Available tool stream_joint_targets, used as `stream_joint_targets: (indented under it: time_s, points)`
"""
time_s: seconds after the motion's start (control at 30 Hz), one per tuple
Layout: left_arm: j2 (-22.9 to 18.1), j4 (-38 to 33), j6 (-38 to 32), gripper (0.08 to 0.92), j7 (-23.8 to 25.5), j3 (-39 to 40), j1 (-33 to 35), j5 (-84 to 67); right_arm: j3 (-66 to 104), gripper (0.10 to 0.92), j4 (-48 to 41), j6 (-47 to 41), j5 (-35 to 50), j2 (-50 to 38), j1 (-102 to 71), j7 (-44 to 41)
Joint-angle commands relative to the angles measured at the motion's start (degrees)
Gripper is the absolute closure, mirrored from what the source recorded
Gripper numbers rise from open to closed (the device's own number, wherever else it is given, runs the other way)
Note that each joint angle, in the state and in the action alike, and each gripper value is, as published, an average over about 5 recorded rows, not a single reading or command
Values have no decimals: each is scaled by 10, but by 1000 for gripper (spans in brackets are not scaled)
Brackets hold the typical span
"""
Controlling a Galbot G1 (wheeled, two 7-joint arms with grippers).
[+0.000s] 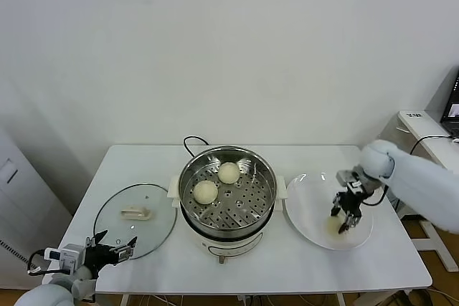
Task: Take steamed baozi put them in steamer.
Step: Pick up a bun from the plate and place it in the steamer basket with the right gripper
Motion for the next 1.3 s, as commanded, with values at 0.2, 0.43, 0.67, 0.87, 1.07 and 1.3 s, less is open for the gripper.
stream_joint_targets:
  time_s: [0.2, 0.43, 0.67, 0.87, 1.07, 1.3]
  points:
    - [2, 2, 1, 177, 0, 5, -7, 0, 9, 550, -5, 175, 22, 106, 229, -12]
    - [1, 1, 1, 177, 0, 7, -8, 2, 19, 550, 11, 274, 41, 177, 235, 5]
    - [0, 0, 1, 177, 0, 9, -7, 3, -33, 550, 68, 347, 55, 214, 234, 36]
    - [-2, 0, 0, 177, 0, 8, -7, 3, -68, 550, 136, 376, 59, 217, 232, 63]
    - [-3, 1, 0, 177, 0, 9, -9, 3, -98, 550, 212, 388, 50, 214, 229, 67]
    - [-6, 0, 1, 177, 0, 10, -12, 3, -116, 548, 238, 412, 5, 215, 200, 54]
